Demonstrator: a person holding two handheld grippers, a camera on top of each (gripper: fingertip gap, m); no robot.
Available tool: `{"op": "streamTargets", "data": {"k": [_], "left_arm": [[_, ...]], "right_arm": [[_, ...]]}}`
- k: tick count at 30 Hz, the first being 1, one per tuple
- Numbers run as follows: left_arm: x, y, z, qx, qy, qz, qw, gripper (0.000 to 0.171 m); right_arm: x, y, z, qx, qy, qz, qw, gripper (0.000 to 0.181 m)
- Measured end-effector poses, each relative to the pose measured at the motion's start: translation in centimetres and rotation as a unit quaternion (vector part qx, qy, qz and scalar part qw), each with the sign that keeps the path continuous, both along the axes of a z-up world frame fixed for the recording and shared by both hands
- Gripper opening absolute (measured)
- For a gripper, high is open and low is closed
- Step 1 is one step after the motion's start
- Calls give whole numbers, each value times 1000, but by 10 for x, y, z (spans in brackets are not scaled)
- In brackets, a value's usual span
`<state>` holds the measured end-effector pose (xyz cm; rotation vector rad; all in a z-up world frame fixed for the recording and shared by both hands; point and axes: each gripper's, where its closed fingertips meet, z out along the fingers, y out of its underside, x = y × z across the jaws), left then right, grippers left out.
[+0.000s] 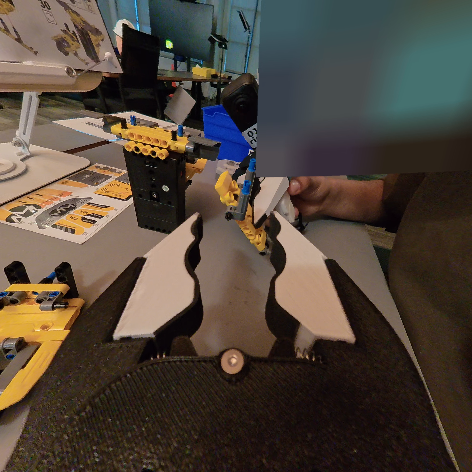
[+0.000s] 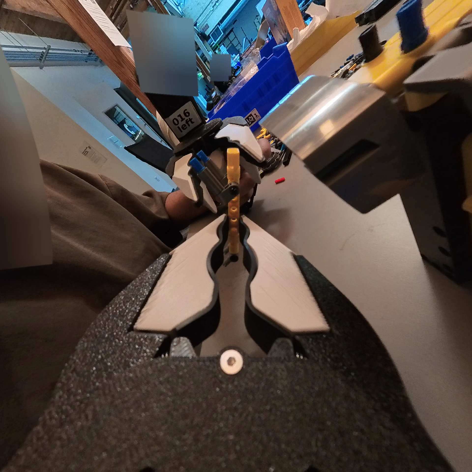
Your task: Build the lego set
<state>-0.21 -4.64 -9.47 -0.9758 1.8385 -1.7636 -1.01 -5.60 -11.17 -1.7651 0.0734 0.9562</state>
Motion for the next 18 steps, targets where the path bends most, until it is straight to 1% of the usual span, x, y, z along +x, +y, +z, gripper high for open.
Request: {"op": "streamTargets", "data": {"k": [6,13,18], "left_arm": [[-2,-1,3,-22,5,-12,1000,37],[-8,-7,6,-61,23,-51,997,22],[-10,-9,7,-68,28,-64,995,20]], "right_arm": [[-6,0,-3,-7,-17,11,1000,6],[-14,-1,-5,-12,-26,28,999,6],[-17,-2,-6,-12,-29,37,999,6]]}}
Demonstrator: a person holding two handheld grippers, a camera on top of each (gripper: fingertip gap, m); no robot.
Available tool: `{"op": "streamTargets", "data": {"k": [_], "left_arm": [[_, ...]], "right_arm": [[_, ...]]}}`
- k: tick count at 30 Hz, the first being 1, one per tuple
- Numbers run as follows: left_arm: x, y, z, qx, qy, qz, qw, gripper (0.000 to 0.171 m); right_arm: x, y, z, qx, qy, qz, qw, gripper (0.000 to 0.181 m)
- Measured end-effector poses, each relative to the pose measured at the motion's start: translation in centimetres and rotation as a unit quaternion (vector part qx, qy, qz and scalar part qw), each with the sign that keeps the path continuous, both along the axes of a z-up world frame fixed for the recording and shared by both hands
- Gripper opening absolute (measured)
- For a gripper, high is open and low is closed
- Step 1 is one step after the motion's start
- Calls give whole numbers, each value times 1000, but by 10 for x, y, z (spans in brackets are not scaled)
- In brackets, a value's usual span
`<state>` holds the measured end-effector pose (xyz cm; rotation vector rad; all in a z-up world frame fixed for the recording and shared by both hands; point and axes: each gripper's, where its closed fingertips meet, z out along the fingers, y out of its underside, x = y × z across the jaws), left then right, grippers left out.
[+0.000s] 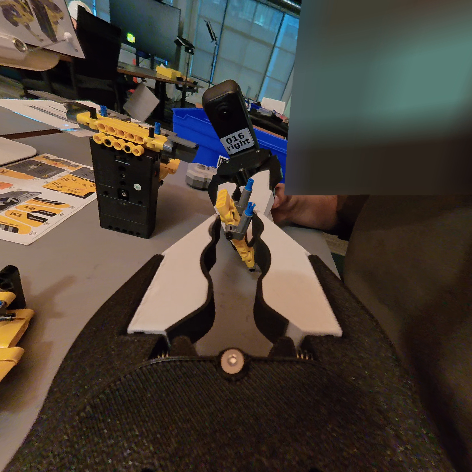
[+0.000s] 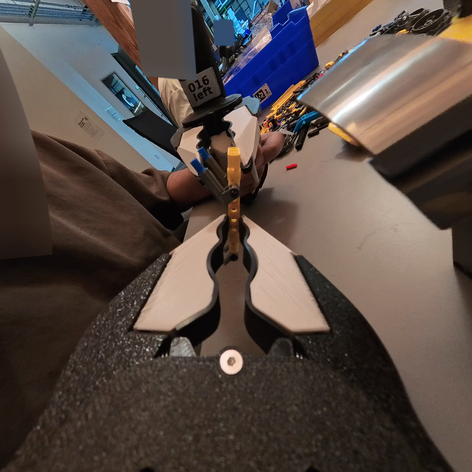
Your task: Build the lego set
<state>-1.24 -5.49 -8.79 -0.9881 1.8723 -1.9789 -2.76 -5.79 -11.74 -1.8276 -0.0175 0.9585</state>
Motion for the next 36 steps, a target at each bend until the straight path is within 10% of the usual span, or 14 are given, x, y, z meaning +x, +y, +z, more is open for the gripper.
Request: {"op": "streamTargets", "data": {"k": [36], "left_arm": [[2,-1,-5,-5,25,1,1000,49]], "right_arm": [[8,-1,14,26,71,-9,997,6]]}}
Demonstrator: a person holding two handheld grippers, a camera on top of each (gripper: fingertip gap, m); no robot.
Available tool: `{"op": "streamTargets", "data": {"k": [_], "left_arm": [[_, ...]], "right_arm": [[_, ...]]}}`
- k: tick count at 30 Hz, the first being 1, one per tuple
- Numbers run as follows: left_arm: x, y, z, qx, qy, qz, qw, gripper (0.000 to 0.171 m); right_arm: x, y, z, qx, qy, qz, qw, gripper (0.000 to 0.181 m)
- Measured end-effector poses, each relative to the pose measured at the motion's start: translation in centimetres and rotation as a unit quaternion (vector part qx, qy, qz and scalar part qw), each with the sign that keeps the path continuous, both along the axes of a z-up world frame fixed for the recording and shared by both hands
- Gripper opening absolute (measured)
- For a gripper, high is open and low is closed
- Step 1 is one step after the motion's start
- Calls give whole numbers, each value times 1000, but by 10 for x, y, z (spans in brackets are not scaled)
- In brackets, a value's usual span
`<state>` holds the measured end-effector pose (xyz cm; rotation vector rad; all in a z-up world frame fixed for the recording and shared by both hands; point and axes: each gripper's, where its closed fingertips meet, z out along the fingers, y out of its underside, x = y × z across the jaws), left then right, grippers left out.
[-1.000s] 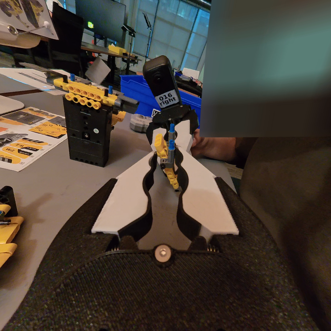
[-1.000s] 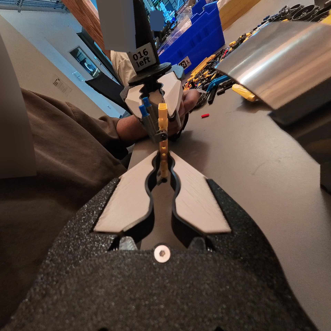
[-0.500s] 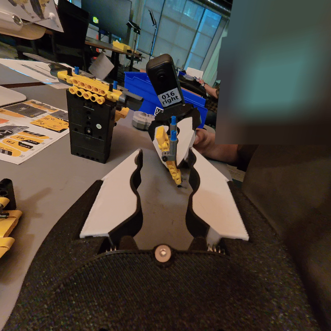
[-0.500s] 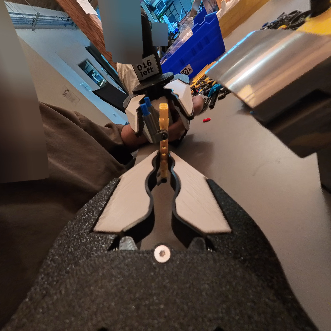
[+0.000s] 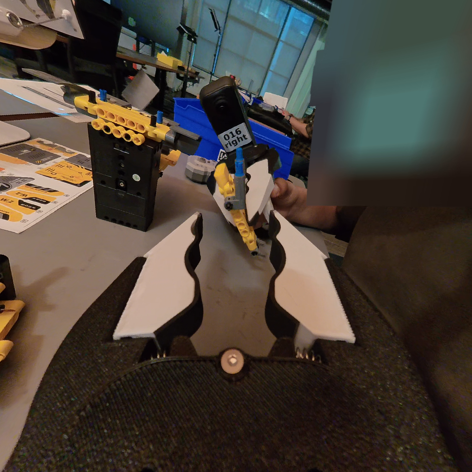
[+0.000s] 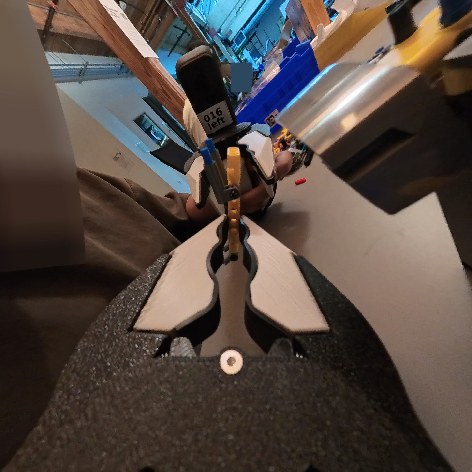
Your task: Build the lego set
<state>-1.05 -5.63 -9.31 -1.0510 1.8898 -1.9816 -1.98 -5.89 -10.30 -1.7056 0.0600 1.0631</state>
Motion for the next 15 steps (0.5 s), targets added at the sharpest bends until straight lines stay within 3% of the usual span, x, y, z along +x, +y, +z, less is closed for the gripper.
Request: {"op": "streamTargets", "data": {"k": [8,12,15], "left_arm": [[1,0,0,11,-11,8,1000,48],[6,12,11,31,-66,63,995,44],[3,18,25,66,-138,98,983,31]], "right_arm": [[5,-2,11,27,26,-3,999,6],[-1,-1,4,10,15,6,1000,6],[-2,0,3,6,18,7,1000,6]]}}
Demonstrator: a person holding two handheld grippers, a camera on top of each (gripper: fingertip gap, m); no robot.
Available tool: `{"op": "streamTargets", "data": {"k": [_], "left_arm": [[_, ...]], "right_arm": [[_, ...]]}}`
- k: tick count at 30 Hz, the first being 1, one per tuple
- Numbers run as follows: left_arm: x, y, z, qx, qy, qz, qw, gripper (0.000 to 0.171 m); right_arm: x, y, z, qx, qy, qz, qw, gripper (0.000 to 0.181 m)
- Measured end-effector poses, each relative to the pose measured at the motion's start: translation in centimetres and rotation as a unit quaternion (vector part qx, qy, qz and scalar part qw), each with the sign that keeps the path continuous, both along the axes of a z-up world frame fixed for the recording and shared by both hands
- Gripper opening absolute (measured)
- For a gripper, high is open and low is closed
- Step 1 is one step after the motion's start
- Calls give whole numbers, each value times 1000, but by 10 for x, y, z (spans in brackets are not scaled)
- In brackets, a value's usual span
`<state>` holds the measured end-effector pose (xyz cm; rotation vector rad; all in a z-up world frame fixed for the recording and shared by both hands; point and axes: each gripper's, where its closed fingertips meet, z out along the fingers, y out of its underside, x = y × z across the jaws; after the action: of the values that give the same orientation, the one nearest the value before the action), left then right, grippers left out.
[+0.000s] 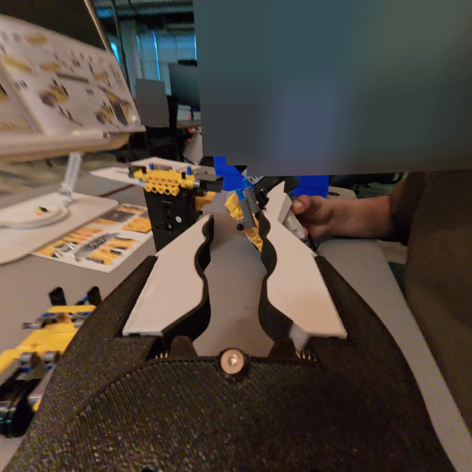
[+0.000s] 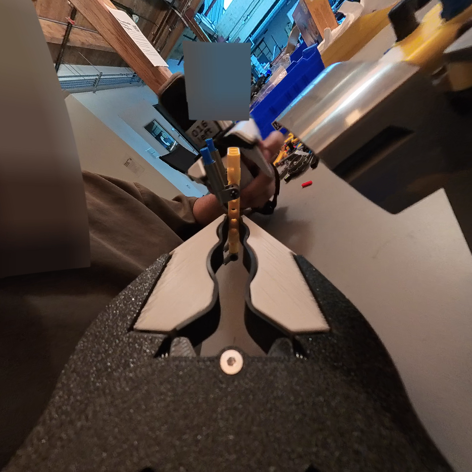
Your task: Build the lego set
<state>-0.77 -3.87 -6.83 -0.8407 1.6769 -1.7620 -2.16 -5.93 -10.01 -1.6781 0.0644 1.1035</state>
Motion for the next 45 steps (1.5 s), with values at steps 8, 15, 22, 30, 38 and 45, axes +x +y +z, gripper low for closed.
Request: {"op": "streamTargets", "data": {"k": [8,15,22,30,38,45], "left_arm": [[-3,-9,-4,56,-21,7,998,23],[-2,-11,-7,82,-37,16,996,7],[-3,-13,-8,109,-58,19,992,8],[-5,-15,-8,135,-76,22,988,7],[-6,-19,-11,153,-82,26,984,4],[-6,-17,-10,111,-53,11,992,9]], "right_arm": [[-1,1,-3,-6,-3,3,1000,6],[-5,1,-7,-15,-24,6,1000,6],[-7,0,-7,-19,-9,17,1000,6],[-10,-2,-6,-25,23,40,999,6],[-8,-3,-4,-26,45,41,998,6],[-10,-2,-6,-29,30,37,998,6]]}}
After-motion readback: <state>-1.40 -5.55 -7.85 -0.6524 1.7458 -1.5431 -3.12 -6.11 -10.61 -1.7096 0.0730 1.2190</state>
